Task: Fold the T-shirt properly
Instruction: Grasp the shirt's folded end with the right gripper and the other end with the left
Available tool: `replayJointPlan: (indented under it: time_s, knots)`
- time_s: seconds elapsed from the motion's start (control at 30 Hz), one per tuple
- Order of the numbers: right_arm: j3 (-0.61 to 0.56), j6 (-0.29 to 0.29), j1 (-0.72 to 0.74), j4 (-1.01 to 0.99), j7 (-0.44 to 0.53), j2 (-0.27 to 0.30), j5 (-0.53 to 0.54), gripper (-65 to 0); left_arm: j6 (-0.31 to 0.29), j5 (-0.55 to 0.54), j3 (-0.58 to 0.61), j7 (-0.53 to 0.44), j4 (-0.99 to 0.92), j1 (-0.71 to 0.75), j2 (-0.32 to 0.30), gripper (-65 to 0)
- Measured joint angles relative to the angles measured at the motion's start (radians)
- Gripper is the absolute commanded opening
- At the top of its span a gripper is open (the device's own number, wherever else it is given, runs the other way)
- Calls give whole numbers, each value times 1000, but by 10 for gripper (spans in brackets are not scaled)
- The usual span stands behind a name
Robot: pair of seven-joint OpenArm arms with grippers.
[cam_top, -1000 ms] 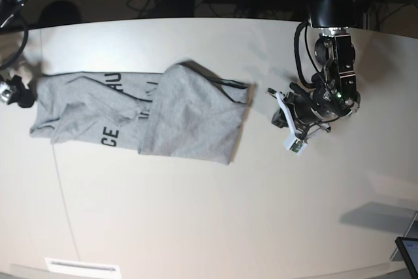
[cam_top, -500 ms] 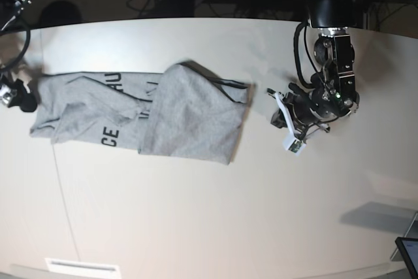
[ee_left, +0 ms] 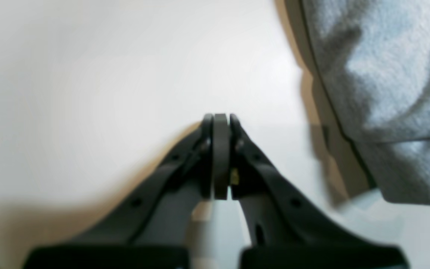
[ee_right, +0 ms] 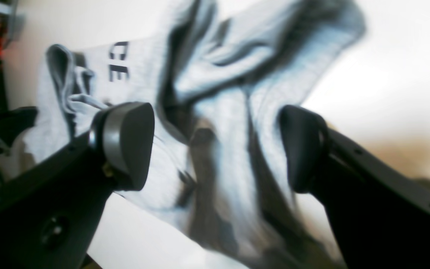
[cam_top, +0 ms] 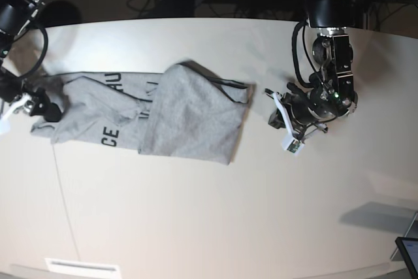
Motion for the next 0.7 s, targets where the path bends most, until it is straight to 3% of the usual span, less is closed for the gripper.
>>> replayJointPlan:
  time_s: [0.3, 0.7]
  knots:
    - [-5, 4, -61, 101, -5, -34, 0, -151, 0, -4, 0, 0, 0, 0, 0, -650]
    - [-4, 4, -76, 111, 1, -43, 7, -151, 0, 11, 6, 9, -5, -17, 66, -650]
